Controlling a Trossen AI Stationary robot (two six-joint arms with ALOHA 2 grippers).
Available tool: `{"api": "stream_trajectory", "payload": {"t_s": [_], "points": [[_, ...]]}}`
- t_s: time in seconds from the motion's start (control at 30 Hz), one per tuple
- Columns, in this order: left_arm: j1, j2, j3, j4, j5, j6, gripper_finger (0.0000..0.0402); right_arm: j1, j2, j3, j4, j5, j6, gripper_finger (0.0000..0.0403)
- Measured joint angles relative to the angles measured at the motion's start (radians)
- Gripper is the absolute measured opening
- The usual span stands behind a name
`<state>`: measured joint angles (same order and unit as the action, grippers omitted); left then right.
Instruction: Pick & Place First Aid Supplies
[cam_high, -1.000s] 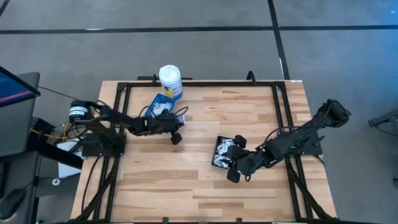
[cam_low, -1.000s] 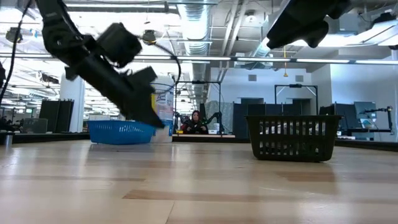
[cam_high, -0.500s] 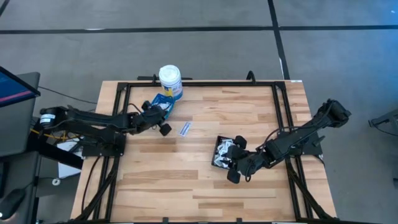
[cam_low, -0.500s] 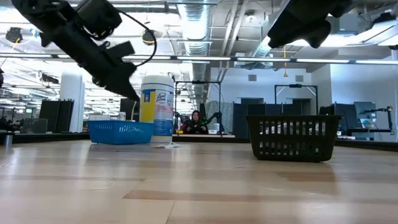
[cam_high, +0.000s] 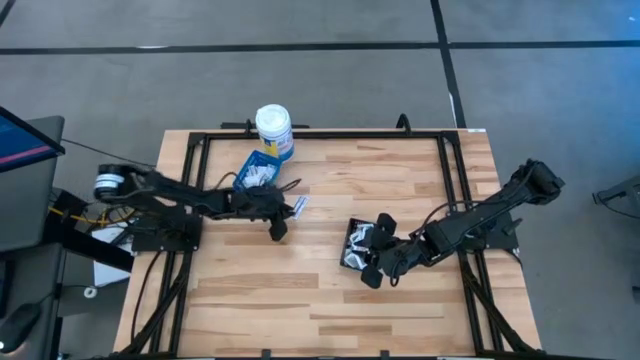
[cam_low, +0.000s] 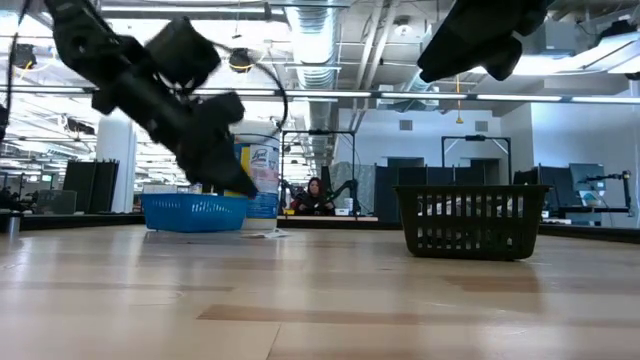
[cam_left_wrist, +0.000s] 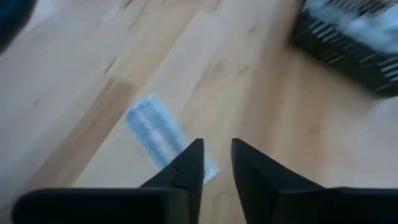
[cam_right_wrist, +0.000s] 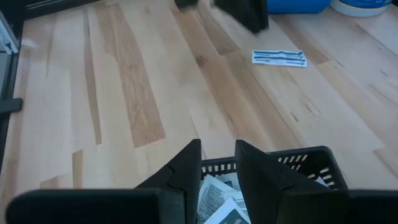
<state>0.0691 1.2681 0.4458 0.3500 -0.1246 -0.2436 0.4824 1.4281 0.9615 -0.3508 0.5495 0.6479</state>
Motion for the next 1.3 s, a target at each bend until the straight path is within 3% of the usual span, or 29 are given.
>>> {"api": "stream_trajectory", "payload": {"t_s": [0.23, 0.43, 0.6, 0.8, 1.0, 1.17, 1.3], "points": [[0.014, 0.212, 0.086, 0.015, -0.025, 0.0, 0.0133, -0.016, 0.0, 0.0, -0.005, -0.001, -0.048, 0.0092], [0.015, 0.288, 0.115, 0.023, -0.083, 0.0, 0.0137, -0.016, 0.0, 0.0, -0.006, -0.004, -0.053, 0.0092], [0.015, 0.261, 0.113, -0.013, -0.087, -0.001, 0.0104, -0.011, 0.0, 0.0, -0.005, -0.007, -0.053, 0.0092], [0.018, 0.249, 0.112, -0.03, -0.087, -0.001, 0.0017, -0.011, 0.0, 0.0, -0.003, -0.01, -0.053, 0.0092], [0.018, 0.246, 0.112, -0.029, -0.083, -0.005, 0.0005, -0.011, 0.0, 0.0, -0.003, -0.01, -0.053, 0.0092], [0.009, 0.246, 0.112, -0.029, 0.143, -0.001, 0.001, -0.011, 0.0, 0.0, -0.003, -0.01, -0.053, 0.0092], [-0.037, 0.246, 0.112, -0.029, 0.197, -0.004, 0.0016, -0.011, 0.0, 0.0, -0.003, -0.01, -0.053, 0.0092]]}}
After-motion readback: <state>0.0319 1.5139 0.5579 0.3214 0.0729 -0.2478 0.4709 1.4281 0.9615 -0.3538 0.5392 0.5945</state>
